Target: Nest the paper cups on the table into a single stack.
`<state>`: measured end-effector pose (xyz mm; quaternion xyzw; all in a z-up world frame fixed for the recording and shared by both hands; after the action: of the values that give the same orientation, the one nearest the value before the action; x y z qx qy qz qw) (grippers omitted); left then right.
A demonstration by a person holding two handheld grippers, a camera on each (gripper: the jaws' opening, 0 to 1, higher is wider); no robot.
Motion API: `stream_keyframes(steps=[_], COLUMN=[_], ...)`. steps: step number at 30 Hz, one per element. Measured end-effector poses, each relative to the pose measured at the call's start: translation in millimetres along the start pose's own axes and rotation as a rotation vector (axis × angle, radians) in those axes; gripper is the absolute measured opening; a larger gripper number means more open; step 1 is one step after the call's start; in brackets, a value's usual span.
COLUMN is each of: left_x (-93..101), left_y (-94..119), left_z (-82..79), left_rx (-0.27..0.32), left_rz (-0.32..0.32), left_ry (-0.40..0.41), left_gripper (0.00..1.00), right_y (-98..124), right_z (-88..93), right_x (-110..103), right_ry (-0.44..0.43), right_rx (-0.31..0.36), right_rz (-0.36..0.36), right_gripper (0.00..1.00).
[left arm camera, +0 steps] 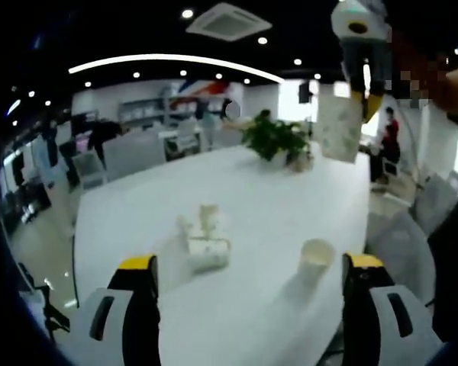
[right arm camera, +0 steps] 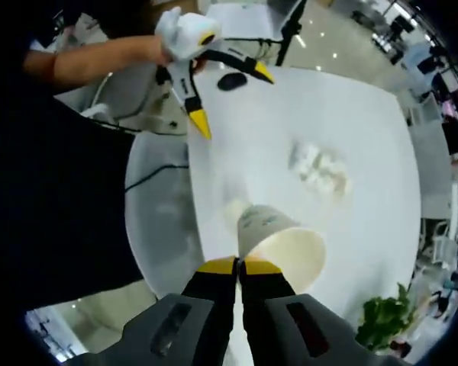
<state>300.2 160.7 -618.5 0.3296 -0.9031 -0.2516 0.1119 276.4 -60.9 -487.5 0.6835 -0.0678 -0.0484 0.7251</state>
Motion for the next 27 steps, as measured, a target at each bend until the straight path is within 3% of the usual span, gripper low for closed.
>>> stream_keyframes(steps=[27], left_x=[-3.9], left_y=[-0.1], left_z=[12.6], left_rx=[-0.016], left_rz=[0.011], left_ry=[0.01], left_gripper=[0.99], right_y=[-73.0], right_z=[-15.1], right_x=[-13.1], right_ry=[-0.044], right_rx=[-0.065], right_rz=[-0.081], right_gripper=[0.0])
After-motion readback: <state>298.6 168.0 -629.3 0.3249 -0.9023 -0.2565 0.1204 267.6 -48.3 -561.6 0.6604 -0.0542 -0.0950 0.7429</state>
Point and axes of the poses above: the point that each gripper's makers call its tool centre point, and the gripper's own axes: y roughly backward along the fingers, x roughly to its right, z roughly out of its underside, the point moved 6 cm from there along y, roughly backward along the fingers, and after that the axes turned 8 degrees about -x, right-handed, at the moved point
